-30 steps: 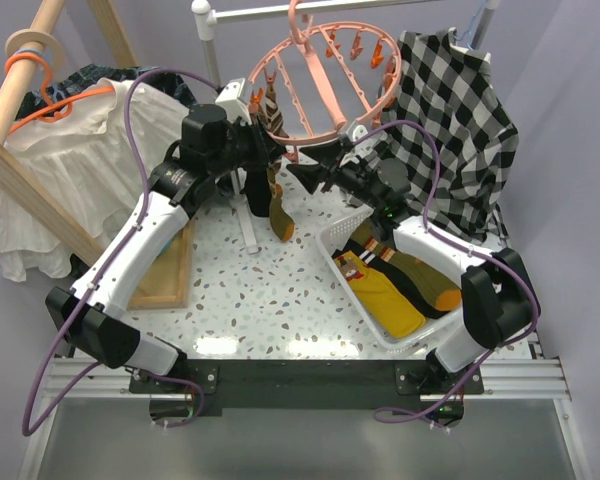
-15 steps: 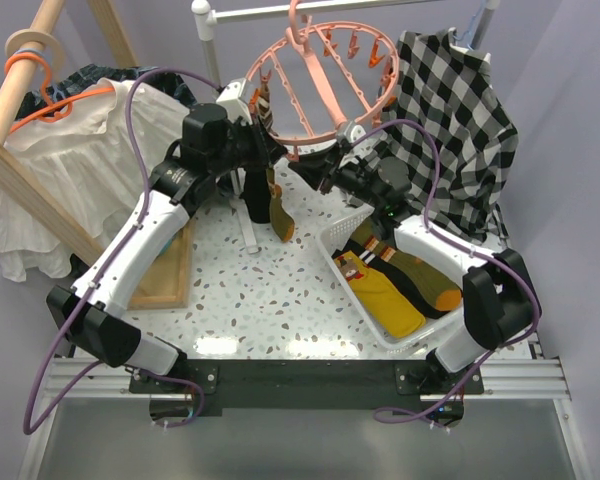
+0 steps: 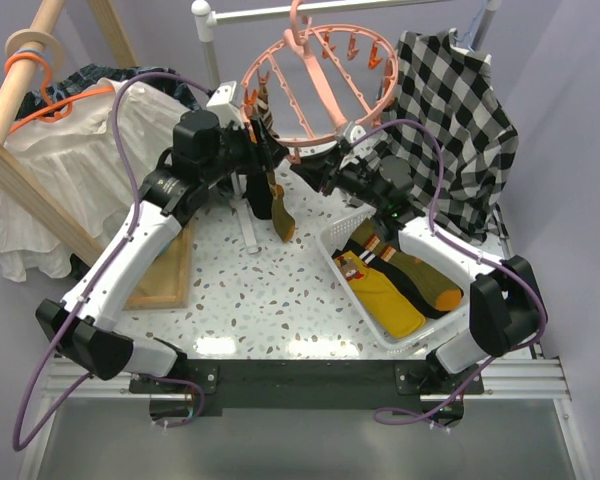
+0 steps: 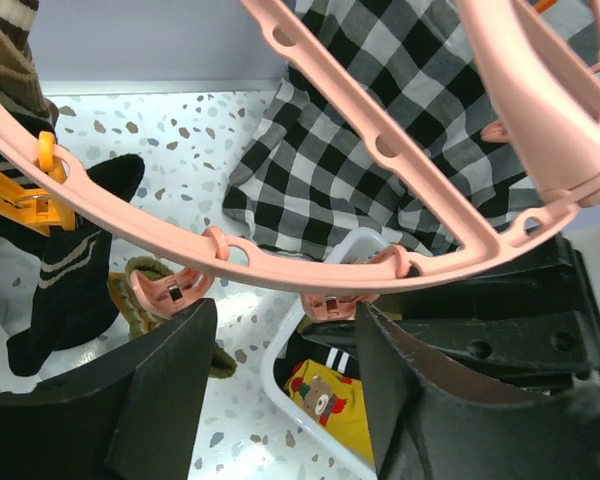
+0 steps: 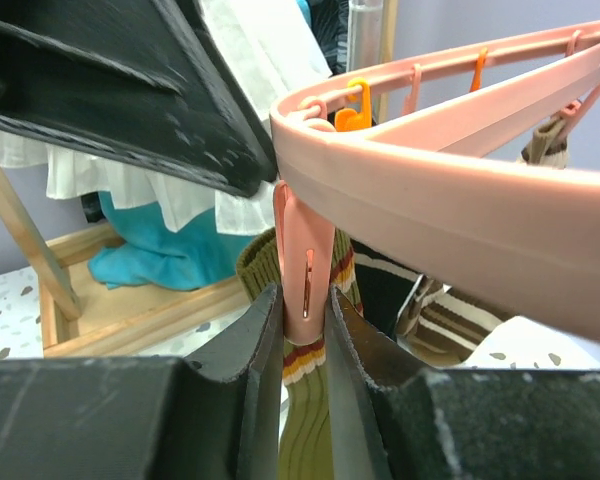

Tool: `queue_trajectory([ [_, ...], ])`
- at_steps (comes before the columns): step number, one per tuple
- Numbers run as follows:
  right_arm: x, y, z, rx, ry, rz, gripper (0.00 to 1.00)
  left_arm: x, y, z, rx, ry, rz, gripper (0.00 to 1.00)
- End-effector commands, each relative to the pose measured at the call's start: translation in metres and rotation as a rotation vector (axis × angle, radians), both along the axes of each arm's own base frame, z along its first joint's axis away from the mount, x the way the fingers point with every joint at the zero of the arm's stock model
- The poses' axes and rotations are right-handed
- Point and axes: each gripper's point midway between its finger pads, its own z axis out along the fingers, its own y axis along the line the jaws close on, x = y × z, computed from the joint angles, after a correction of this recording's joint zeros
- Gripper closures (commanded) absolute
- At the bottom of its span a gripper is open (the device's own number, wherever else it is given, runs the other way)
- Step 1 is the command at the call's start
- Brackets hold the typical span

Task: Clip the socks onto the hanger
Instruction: Open the clamp at the hanger.

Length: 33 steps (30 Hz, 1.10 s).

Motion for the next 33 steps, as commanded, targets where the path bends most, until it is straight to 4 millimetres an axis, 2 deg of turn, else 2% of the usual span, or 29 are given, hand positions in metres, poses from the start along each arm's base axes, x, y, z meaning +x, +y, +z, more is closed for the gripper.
queue_trajectory([
  [1,-0.007,-0.002,0.021,0.01,-0.06,-0.011,0.96,-0.017,-0.001,0.037,-0.013,-0.153,-0.006,0.35],
  [3,-0.007,-0.002,0.021,0.012,-0.058,-0.013,0.96,-0.022,-0.011,0.038,0.008,-0.188,-0.026,0.3],
  [6,-0.007,0.0,0.023,0.014,-0.059,-0.01,0.96,-0.019,-0.018,0.026,0.047,-0.18,-0.02,0.28],
  [14,-0.008,0.0,0.023,0.009,-0.055,-0.01,0.96,0.0,-0.012,0.015,0.08,-0.158,0.097,0.29],
  [26,-0.007,0.001,0.019,-0.009,-0.048,-0.012,0.96,0.01,-0.031,0.018,0.028,-0.15,0.067,0.33],
  [33,-0.007,0.003,0.017,-0.027,-0.051,-0.016,0.96,0.013,-0.038,0.017,0.021,-0.141,0.055,0.44],
])
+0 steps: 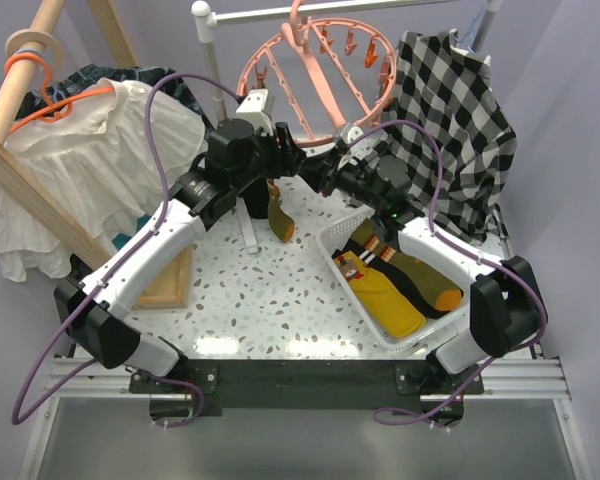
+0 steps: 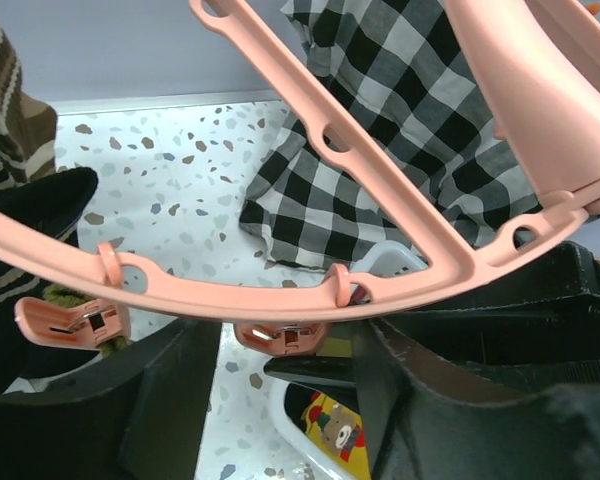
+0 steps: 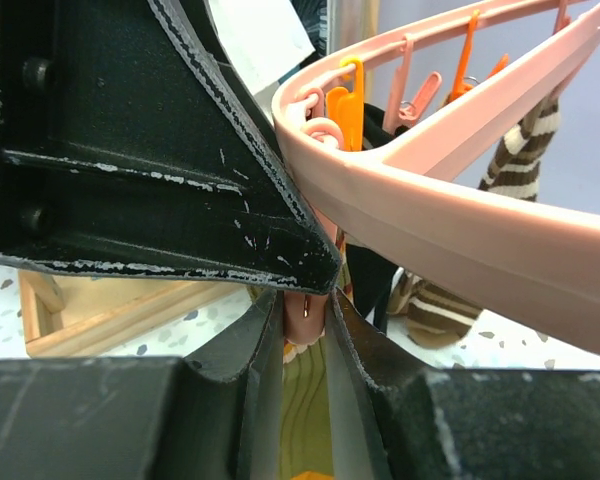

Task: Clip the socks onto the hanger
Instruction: Open the clamp at the hanger, then pick up the sock from the bin.

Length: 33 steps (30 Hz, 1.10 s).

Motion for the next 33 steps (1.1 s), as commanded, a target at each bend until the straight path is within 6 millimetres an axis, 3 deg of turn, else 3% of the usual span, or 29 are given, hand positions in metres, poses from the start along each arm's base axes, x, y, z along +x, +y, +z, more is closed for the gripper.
queue_trajectory([
  [1,-0.009,0.002,0.026,0.0,-0.07,0.011,0.96,0.005,-0.008,0.034,-0.066,-0.074,-0.006,0.46],
  [6,-0.01,-0.001,0.022,-0.03,-0.056,-0.005,0.92,0.006,-0.006,0.037,-0.063,-0.085,0.003,0.62],
  [9,-0.011,-0.008,0.014,-0.064,-0.037,-0.041,0.82,0.006,-0.006,0.037,-0.059,-0.086,0.004,0.71],
  [13,-0.015,-0.024,-0.002,-0.148,-0.006,-0.096,0.55,0.008,-0.005,0.038,-0.049,-0.089,0.008,0.82],
  [19,-0.03,-0.058,-0.039,-0.295,0.104,-0.195,0.37,0.009,-0.002,0.038,-0.027,-0.097,0.019,0.92],
  [23,-0.035,-0.088,-0.074,-0.392,0.207,-0.313,0.35,0.009,0.0,0.038,-0.015,-0.102,0.024,0.92],
  [29,-0.033,-0.145,-0.145,-0.57,0.455,-0.508,0.36,0.008,0.002,0.036,-0.008,-0.1,0.026,0.92],
  [33,-0.021,-0.172,-0.168,-0.57,0.554,-0.61,0.41,0.008,0.002,0.034,-0.005,-0.098,0.024,0.92],
])
